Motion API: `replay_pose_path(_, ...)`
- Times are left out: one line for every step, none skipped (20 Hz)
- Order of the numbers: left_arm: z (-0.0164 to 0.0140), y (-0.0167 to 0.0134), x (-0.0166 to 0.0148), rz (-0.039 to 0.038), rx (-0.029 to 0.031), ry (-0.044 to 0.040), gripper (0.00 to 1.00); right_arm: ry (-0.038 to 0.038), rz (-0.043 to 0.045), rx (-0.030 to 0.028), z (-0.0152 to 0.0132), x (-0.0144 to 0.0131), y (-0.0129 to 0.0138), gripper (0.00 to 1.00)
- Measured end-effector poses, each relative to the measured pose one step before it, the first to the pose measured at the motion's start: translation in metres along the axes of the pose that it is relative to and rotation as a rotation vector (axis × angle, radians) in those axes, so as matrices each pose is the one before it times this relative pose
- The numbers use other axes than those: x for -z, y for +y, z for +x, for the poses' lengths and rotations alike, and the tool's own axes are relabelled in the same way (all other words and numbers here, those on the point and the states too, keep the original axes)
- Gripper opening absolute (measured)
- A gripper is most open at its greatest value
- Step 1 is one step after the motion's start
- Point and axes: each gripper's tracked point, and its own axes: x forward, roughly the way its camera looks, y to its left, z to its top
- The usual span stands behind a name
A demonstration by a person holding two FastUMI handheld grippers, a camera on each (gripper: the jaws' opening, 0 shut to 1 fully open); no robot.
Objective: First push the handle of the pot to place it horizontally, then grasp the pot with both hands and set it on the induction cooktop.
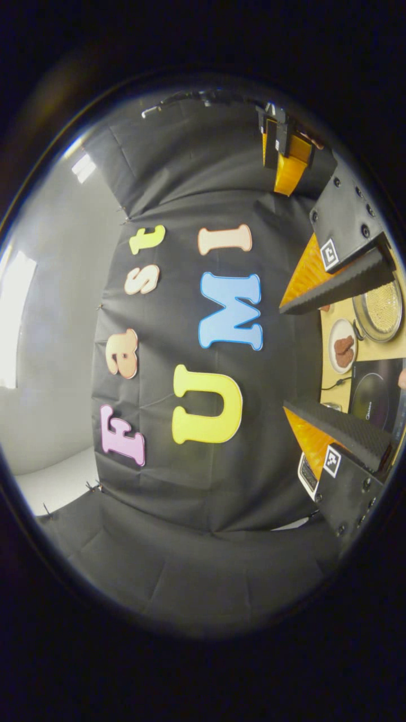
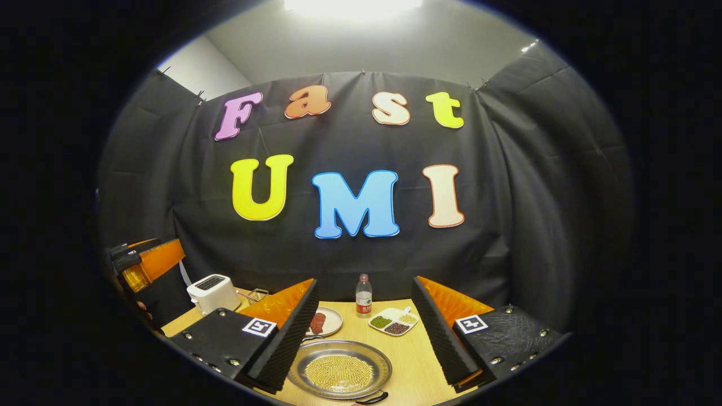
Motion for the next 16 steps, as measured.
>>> replay_pose_path(0.00073, 0.00017, -0.00168, 0.00488, -0.00819, -0.00370, 0.93, 0.00896, -0.00212, -0.01192, 0.00172, 0.00668, -0.00040, 1.00)
replay_pose_path(0.00128, -0.00227, 0.00178, 0.00034, -0.00887, 0.00278, 0.93, 0.02194, -0.00131, -0.01557, 0.00229, 0.00846, 0.00026, 1.00)
replay_pose_path(0.00086, -0.00321, 0.00136, -0.00564, -0.00496, 0.00417, 0.99, 0.02550, -0.00346, -0.01465, 0.00152, 0.01264, -0.00054, 1.00)
replay_pose_path(0.00083, -0.00638, 0.00059, -0.00987, 0.00592, 0.00256, 1.00, 0.02905, -0.00862, -0.01679, 0.00318, 0.01051, -0.00057, 1.00)
replay_pose_path(0.00069, -0.00667, -0.00050, -0.00902, 0.00511, -0.00177, 1.00, 0.03351, -0.01044, -0.01893, 0.00345, 0.01446, -0.00046, 1.00)
replay_pose_path(0.00153, -0.00160, 0.00056, -0.00158, -0.00492, -0.00120, 1.00, 0.03571, -0.01048, -0.01552, 0.00352, 0.01556, -0.00023, 1.00)
replay_pose_path(0.00105, -0.00268, 0.00195, 0.00426, -0.00548, 0.00315, 1.00, 0.03906, -0.00418, -0.01706, 0.00338, 0.01591, -0.00121, 1.00)
replay_pose_path(0.00055, -0.00276, 0.00420, 0.00459, -0.00617, 0.00706, 0.99, 0.04167, 0.00180, -0.02142, 0.00445, 0.01621, 0.00104, 1.00)
replay_pose_path(0.00092, -0.00167, 0.00282, 0.00313, -0.00426, 0.00785, 0.99, 0.05158, 0.00490, -0.02054, 0.00451, 0.01988, 0.00064, 1.00)
replay_pose_path(0.00001, -0.00228, 0.00323, 0.00272, -0.00436, 0.00825, 0.98, 0.05127, 0.00716, -0.02104, 0.00303, 0.01786, 0.00089, 1.00)
replay_pose_path(0.00132, -0.00146, 0.00204, 0.00149, -0.00363, 0.00732, 0.97, 0.04377, 0.00395, -0.02085, 0.00457, 0.01576, -0.00003, 1.00)
replay_pose_path(0.00034, -0.00163, 0.00381, 0.00121, -0.00454, 0.00707, 0.97, 0.04069, -0.00214, -0.01283, 0.00342, 0.01364, -0.00111, 1.00)
replay_pose_path(0.00106, -0.00118, 0.00222, -0.00036, -0.00367, 0.00792, 0.96, 0.03375, -0.00708, -0.01526, 0.00515, 0.01320, 0.00061, 1.00)
replay_pose_path(0.00110, -0.00058, 0.00242, -0.00017, -0.00216, 0.00712, 0.96, 0.03503, -0.00312, -0.01589, 0.00374, 0.01038, 0.00070, 1.00)
replay_pose_path(0.00173, -0.00076, 0.00247, 0.00162, -0.00277, 0.00702, 0.95, 0.03679, 0.00164, -0.02078, 0.00564, 0.01346, 0.00120, 0.98)
replay_pose_path(0.00036, -0.00049, 0.00292, 0.00246, -0.00380, 0.00584, 0.94, 0.03576, 0.00595, -0.01314, 0.00542, 0.01260, 0.00043, 0.97)
